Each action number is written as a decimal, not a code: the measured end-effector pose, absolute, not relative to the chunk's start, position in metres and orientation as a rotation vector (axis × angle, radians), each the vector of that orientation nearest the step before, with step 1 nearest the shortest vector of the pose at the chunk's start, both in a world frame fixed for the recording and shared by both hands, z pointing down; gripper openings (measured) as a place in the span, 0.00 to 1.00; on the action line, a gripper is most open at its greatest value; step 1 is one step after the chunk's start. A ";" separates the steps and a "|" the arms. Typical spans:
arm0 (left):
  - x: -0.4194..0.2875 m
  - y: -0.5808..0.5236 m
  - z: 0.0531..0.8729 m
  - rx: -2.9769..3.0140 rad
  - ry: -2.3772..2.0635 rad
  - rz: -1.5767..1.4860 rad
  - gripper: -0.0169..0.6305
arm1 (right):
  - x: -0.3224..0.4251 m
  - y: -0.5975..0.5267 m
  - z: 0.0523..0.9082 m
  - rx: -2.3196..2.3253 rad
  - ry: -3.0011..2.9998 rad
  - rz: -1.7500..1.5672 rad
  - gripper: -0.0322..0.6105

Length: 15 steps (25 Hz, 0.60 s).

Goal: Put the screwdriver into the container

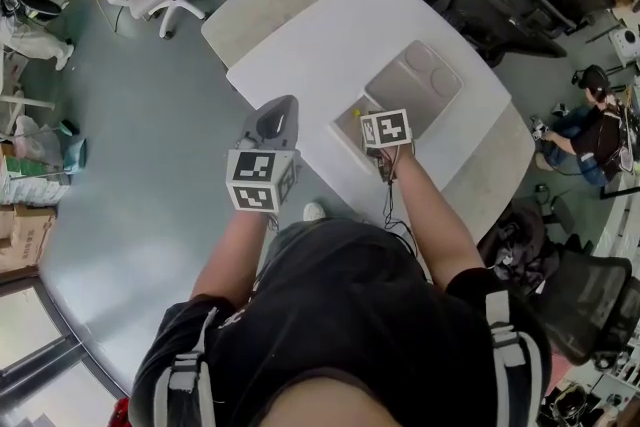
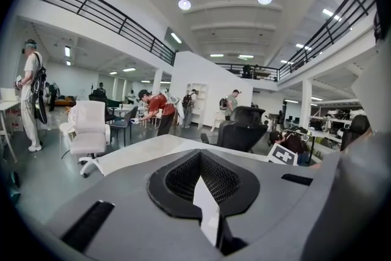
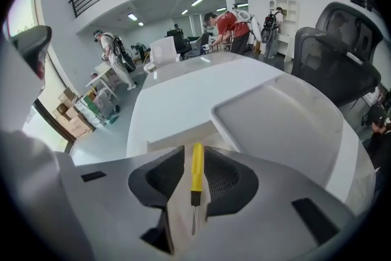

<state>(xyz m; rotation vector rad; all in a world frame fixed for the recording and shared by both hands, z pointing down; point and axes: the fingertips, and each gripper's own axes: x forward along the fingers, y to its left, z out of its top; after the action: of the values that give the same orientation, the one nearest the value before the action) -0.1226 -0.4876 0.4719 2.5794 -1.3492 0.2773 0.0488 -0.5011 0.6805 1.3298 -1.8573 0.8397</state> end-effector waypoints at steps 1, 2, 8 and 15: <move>-0.121 -0.487 0.472 2.581 -1.346 0.276 0.04 | 0.049 -0.500 0.672 1.359 -1.880 0.830 0.19; -0.120 -0.487 0.471 2.585 -1.342 0.275 0.04 | 0.050 -0.499 0.662 1.393 -1.904 0.813 0.17; -0.104 -0.485 0.464 2.627 -1.303 0.260 0.04 | 0.055 -0.502 0.586 1.571 -2.098 0.609 0.10; -0.080 -0.483 0.452 2.691 -1.267 0.254 0.04 | 0.072 -0.482 0.476 1.786 -2.301 0.382 0.08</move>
<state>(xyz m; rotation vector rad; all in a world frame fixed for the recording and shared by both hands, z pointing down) -0.0803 -0.4826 0.4523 2.6913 -1.2669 0.2536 0.0719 -0.4819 0.4764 1.7862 -2.3010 0.3817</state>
